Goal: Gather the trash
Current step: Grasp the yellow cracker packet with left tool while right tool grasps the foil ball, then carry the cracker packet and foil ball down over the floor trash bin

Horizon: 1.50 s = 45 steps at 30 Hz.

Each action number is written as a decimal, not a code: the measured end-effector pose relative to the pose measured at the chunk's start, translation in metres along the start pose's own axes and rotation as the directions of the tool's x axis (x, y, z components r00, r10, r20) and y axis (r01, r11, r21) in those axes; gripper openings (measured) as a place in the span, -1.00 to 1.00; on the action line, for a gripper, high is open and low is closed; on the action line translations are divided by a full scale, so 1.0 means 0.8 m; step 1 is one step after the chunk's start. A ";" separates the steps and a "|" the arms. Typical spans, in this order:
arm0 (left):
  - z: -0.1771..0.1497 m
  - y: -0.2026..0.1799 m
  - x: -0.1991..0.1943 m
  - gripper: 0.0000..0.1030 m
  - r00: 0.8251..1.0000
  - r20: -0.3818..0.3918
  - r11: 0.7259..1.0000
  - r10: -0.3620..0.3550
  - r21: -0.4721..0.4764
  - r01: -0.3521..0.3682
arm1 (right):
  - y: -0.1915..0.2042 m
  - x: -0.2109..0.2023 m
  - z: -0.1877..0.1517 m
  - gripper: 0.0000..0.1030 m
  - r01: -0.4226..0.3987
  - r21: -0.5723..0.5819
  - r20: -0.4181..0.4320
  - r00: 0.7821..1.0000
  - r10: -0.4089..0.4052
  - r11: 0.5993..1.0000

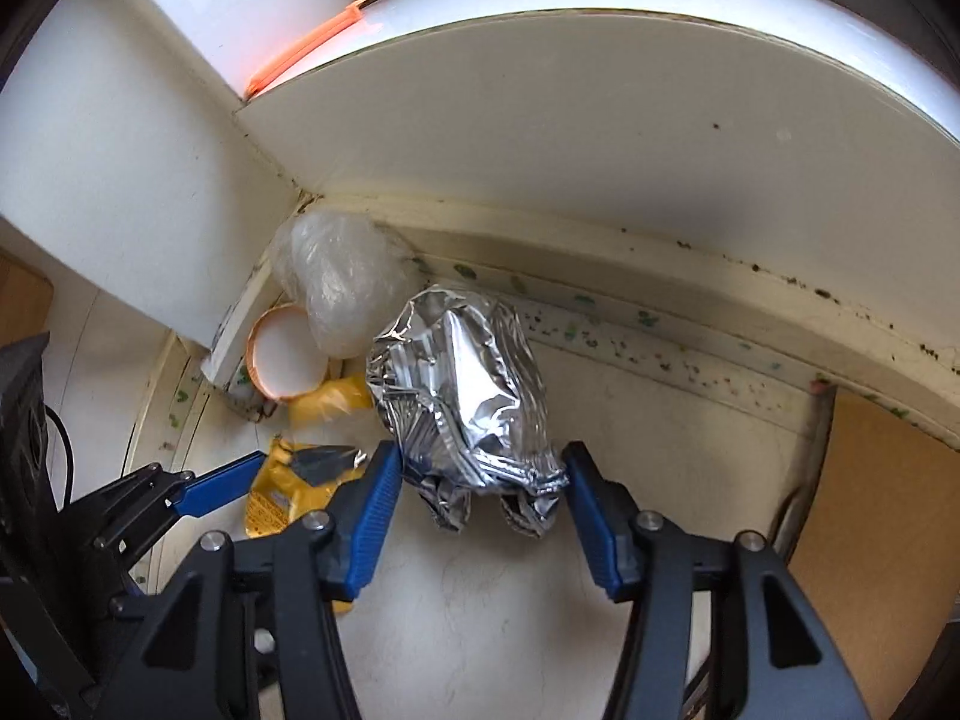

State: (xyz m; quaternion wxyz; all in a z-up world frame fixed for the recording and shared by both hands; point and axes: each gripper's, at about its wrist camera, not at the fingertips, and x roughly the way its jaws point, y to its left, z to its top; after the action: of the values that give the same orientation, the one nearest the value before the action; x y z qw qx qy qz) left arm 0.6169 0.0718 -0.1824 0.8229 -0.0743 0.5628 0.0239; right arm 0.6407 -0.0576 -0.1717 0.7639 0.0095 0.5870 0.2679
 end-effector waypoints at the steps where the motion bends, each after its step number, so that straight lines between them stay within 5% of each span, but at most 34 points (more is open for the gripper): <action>1: -0.002 0.001 -0.002 -0.46 1.000 -0.002 1.000 -0.002 -0.011 0.002 | 0.000 -0.002 -0.004 0.06 -0.001 0.004 -0.002 1.000 0.001 1.000; 5: -0.016 0.005 -0.008 -0.72 1.000 -0.011 0.999 0.013 -0.032 -0.014 | 0.001 -0.013 -0.024 0.06 -0.022 0.016 -0.020 1.000 0.023 1.000; 16: -0.090 -0.024 -0.086 -0.78 0.998 0.045 0.999 0.032 -0.023 -0.031 | 0.000 -0.083 -0.085 0.05 -0.111 0.076 0.009 0.994 0.110 0.991; 24: -0.147 -0.040 -0.157 -0.78 0.996 0.086 0.999 -0.006 0.046 0.002 | 0.061 -0.148 -0.167 0.05 -0.134 0.094 0.049 0.990 0.130 0.987; 45: -0.393 -0.028 -0.330 -0.78 0.979 0.149 0.979 -0.137 0.171 0.111 | 0.169 -0.285 -0.429 0.05 -0.104 0.188 0.195 0.978 0.067 0.977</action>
State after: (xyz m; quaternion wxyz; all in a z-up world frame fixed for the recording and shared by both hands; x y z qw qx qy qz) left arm 0.2336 0.0141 -0.0467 0.8685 -0.0398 0.4895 -0.0675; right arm 0.2387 -0.1403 -0.0306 0.7989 0.1357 0.5351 0.2390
